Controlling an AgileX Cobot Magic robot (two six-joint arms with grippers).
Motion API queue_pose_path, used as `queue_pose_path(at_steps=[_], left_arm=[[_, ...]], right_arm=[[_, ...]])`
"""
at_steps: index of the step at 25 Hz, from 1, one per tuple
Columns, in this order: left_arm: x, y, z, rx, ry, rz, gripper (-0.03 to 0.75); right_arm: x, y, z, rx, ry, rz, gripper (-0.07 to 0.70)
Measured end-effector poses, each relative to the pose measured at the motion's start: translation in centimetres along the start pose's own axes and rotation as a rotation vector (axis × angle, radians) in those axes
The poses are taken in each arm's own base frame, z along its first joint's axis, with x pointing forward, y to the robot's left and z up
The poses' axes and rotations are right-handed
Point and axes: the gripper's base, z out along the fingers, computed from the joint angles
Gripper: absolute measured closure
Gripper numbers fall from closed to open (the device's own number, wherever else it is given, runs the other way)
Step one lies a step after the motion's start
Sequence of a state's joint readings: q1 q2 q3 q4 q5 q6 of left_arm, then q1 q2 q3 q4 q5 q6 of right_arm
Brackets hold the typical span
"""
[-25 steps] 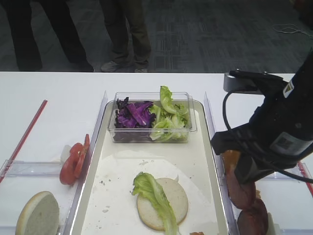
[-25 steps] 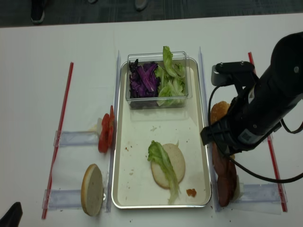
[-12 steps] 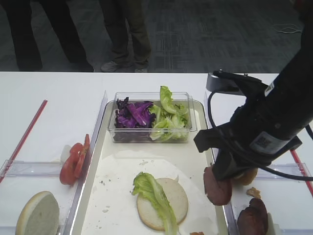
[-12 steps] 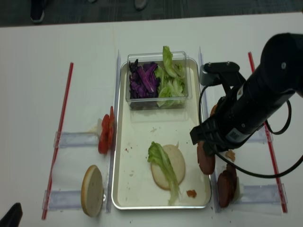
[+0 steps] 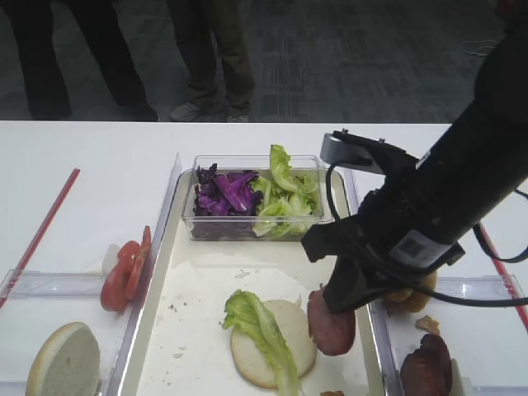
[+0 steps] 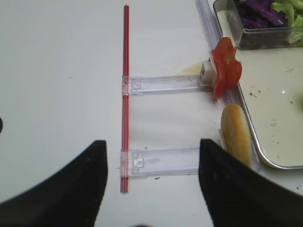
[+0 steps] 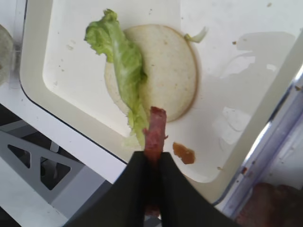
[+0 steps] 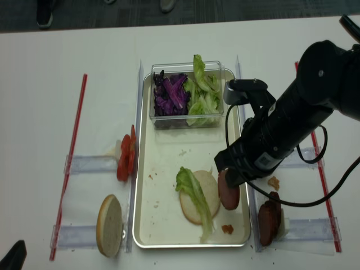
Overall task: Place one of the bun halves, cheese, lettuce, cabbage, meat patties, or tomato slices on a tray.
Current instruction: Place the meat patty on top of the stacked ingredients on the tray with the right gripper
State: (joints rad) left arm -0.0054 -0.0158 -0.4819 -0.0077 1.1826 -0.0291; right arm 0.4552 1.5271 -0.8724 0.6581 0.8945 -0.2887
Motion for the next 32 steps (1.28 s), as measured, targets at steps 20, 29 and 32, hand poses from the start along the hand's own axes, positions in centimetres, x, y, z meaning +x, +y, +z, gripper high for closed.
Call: queue_pose_path(at_steps=[20, 29, 32], left_arm=[[0.0, 0.0, 0.0, 0.0, 0.0, 0.0, 0.315], [0.0, 0.0, 0.0, 0.0, 0.0, 0.0, 0.315], [0.0, 0.0, 0.0, 0.0, 0.0, 0.0, 0.315]], right_arm=[[-2.3, -2.0, 0.4, -0.456, -0.041, 0.0, 0.524], [-2.6, -2.5, 1.8, -0.511, -0.018, 0.001, 0.524], [-2.7, -2.8, 2.2, -0.516, -0.01, 0.004, 0.524]])
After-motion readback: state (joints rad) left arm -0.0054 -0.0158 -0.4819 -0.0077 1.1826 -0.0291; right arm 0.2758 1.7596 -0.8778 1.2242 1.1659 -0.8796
